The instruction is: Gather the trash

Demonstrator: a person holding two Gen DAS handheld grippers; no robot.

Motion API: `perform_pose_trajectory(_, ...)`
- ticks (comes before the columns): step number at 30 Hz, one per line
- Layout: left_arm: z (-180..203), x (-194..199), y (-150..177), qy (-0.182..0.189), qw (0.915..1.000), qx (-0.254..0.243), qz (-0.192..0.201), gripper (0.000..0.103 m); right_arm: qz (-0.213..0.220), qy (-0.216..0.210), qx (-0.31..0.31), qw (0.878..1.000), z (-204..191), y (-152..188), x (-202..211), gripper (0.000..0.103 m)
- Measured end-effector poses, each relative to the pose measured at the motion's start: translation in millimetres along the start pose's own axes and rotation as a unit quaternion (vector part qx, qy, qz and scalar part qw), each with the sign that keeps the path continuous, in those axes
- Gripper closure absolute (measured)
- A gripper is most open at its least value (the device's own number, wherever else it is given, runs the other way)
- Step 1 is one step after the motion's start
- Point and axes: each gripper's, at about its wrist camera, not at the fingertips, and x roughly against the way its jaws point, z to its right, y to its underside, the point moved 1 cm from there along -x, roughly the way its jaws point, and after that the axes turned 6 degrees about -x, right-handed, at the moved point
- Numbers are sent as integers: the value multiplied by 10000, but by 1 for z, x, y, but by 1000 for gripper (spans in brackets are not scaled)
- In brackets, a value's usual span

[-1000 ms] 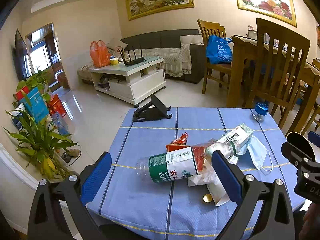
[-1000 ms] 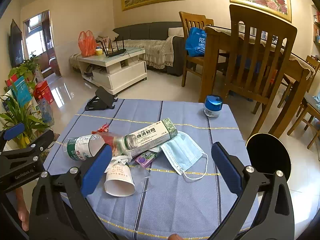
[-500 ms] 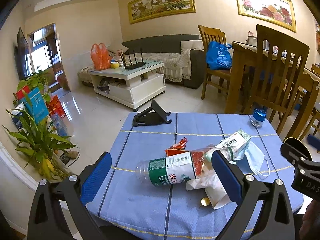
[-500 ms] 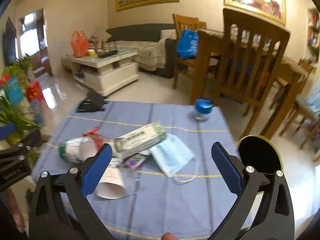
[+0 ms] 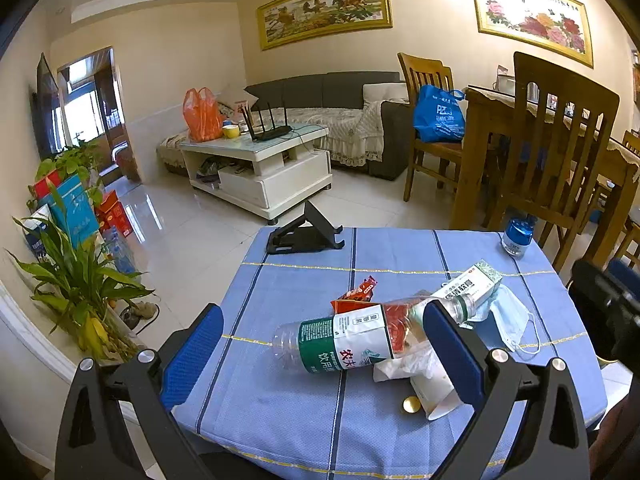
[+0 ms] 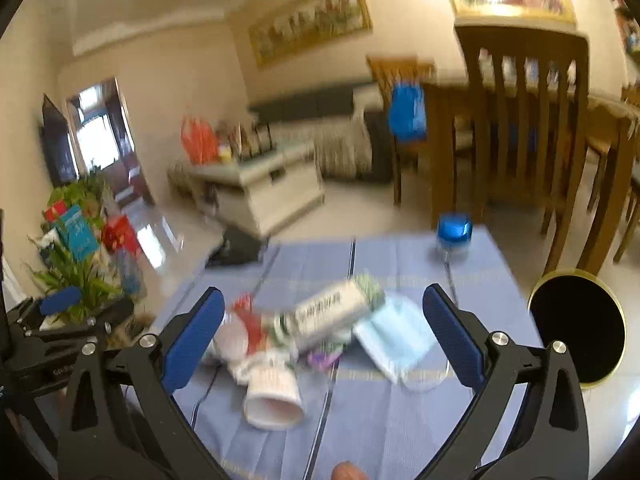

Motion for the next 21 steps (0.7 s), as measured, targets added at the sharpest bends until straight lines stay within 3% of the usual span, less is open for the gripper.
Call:
perform_pose_trajectory(4,-2,0,0,0,10000,53,67,6,-454,459,420,9970,-2,-1,-10,5)
perform_pose_trajectory(8,0,1,0,-87,9998,-18,169,6,-1138,1482,516,9810,0,0,-29,5)
perform_pose_trajectory(13,1,-1,0,-54,9997,-28,228,6,-816,858,175,9928,0,0,-20,5)
perform_pose_trajectory(17,1,-1,-1,72,9998,-17,177,6,-386,671,670,9947,-15,-4,-10,5)
perform_pose_trajectory(21,4,0,-2,-57,9997,-208,127,6,-652,676,769,9926,-21,-3,-15,5)
